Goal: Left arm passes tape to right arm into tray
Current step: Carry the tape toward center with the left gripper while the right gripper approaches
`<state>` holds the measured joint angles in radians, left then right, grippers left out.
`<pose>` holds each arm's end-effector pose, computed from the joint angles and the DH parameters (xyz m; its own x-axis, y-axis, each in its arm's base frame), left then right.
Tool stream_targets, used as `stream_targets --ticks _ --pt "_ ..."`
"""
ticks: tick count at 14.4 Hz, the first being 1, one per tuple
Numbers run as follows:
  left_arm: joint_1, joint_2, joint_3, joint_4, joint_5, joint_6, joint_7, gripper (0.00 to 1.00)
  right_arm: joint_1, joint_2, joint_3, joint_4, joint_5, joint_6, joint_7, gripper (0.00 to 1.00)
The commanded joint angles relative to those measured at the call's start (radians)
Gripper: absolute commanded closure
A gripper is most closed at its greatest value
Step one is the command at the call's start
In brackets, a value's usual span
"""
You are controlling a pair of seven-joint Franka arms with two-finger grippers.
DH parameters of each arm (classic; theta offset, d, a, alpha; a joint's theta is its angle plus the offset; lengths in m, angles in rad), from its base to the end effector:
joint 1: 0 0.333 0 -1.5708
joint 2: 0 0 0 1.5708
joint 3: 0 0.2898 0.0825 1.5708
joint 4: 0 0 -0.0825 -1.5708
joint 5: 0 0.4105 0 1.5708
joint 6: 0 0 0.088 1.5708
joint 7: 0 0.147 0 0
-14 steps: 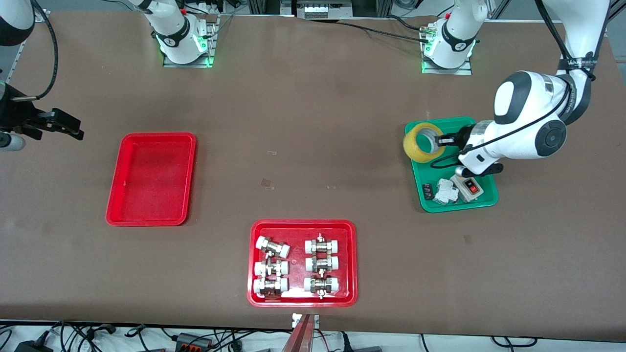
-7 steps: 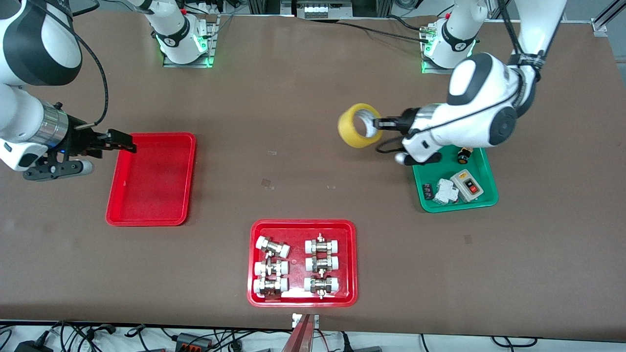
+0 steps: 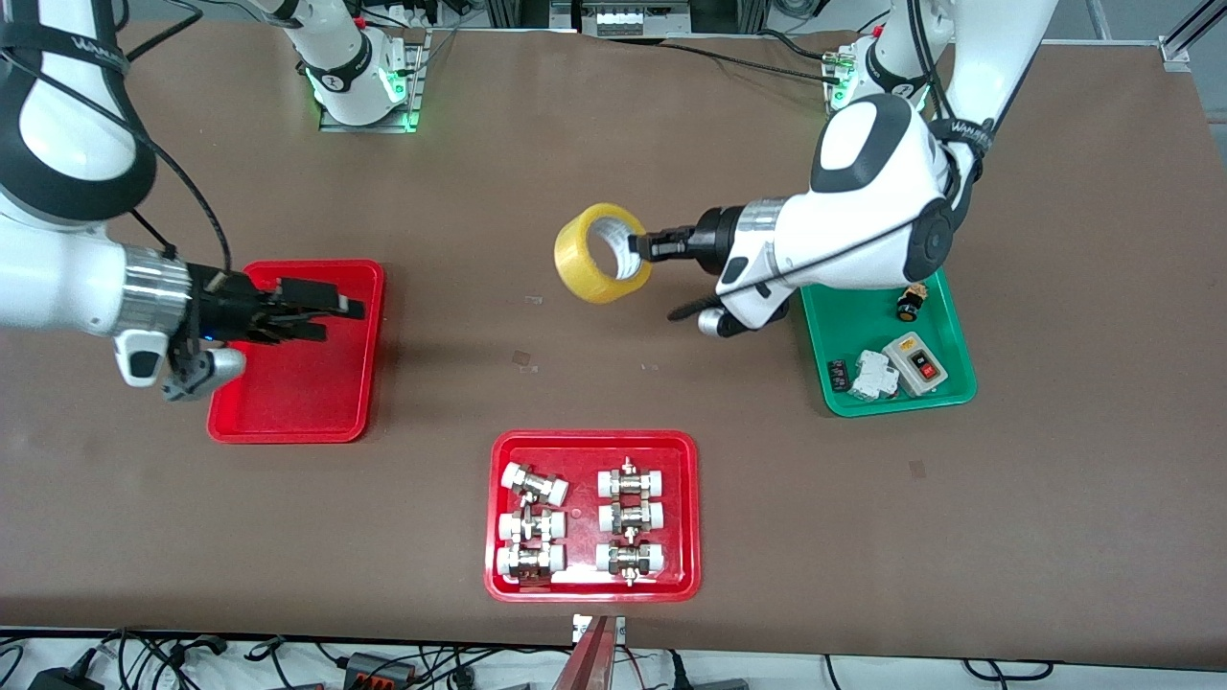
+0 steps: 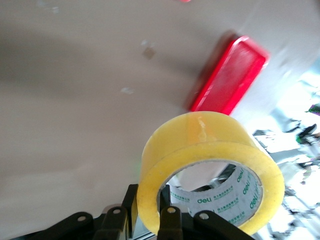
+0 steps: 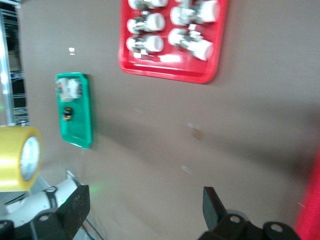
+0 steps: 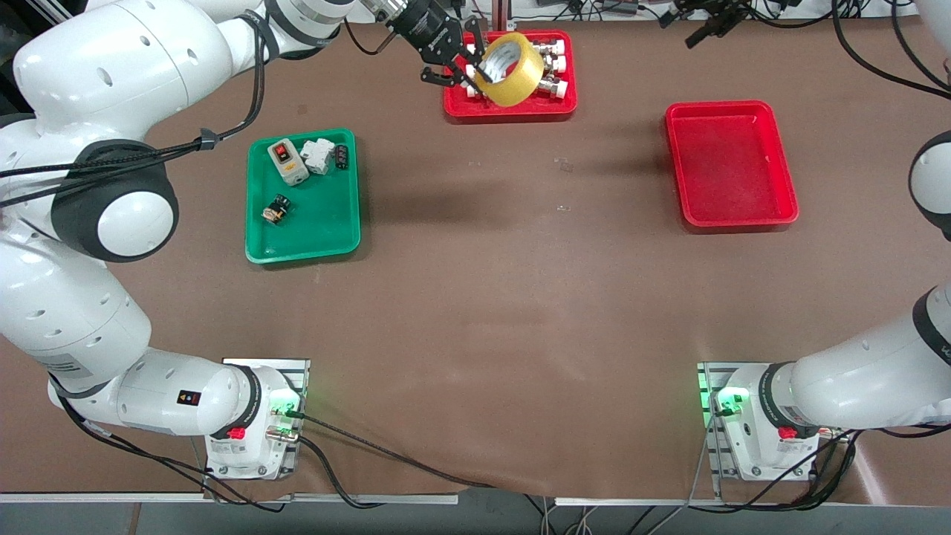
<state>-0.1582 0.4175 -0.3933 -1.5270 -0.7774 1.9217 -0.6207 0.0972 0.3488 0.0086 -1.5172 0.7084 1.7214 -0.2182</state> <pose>0.5744 -0.4051 0.4024 0.8273 0.1395 -0.5441 0.4766 -0.6868 0.5487 0.6558 0.1555 0.4092 0.9840 0.1736 -0.0394 0.1069 -0.7536 -0.6486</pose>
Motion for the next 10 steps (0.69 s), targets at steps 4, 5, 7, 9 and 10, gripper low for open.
stream_targets --ticks 4,5,7,9,10 --pt "-0.018 0.038 0.001 0.045 -0.063 0.026 -0.024 0.99 0.134 0.036 -0.004 0.051 0.189 0.096 0.005 0.00" --pt "-0.018 0.040 0.001 0.045 -0.062 0.028 -0.028 0.99 0.151 0.044 -0.004 0.051 0.190 0.125 0.007 0.00" --pt "-0.018 0.040 0.001 0.045 -0.062 0.039 -0.039 0.99 0.205 0.047 -0.004 0.051 0.190 0.182 0.019 0.00" --pt "-0.017 0.038 0.001 0.045 -0.060 0.039 -0.044 0.99 0.242 0.047 -0.004 0.054 0.189 0.230 0.094 0.00" --pt "-0.017 0.038 0.001 0.045 -0.062 0.039 -0.044 0.99 0.260 0.047 -0.004 0.067 0.189 0.244 0.118 0.00"
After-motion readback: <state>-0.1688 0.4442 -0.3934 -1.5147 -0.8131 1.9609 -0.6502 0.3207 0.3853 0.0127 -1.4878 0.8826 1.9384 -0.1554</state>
